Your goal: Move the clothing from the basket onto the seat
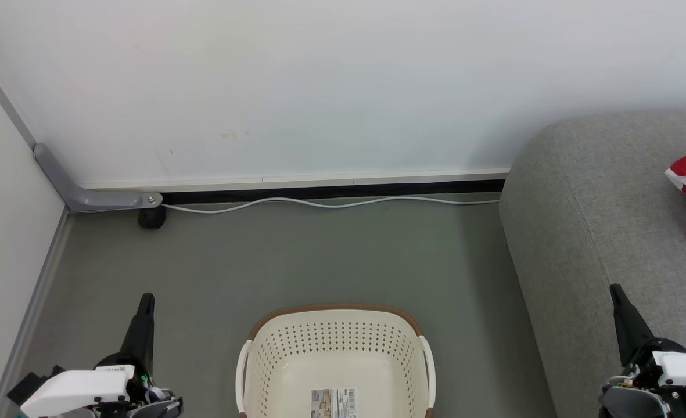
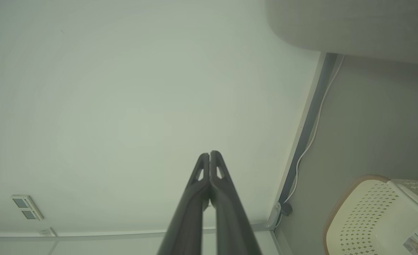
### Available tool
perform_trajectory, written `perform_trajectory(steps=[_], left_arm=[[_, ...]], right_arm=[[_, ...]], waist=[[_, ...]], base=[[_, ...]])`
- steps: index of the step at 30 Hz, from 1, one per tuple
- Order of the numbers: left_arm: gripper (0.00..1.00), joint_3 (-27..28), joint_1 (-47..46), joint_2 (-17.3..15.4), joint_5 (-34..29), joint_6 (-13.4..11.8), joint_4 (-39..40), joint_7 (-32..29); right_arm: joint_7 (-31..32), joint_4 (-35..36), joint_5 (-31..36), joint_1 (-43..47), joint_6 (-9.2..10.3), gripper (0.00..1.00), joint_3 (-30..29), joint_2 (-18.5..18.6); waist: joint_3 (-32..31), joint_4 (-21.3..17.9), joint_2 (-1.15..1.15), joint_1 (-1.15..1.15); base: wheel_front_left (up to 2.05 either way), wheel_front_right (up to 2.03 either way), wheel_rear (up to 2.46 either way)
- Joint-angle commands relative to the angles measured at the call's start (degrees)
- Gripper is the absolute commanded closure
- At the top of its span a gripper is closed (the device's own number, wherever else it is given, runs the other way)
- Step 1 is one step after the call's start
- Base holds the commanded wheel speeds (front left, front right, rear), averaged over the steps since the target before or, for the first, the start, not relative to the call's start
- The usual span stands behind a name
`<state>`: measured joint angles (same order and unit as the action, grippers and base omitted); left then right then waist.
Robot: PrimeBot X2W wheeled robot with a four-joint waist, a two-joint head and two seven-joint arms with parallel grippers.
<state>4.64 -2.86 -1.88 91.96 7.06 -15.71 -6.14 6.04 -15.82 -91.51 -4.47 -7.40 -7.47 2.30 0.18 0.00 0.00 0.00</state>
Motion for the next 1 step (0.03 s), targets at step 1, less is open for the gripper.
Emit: perform_trajectory(steps=[1], left_arm=[[1.0,1.9,-3.3,-1.0,0.2,0.4,1.7,-0.3]], right_arm=[[0.4,1.8,-0.7,-1.7,-0.09,1.0,1.0,0.6]], waist=[[0.0,0.0,0.0,0.0]], base=[[0.0,0.0,0.0]])
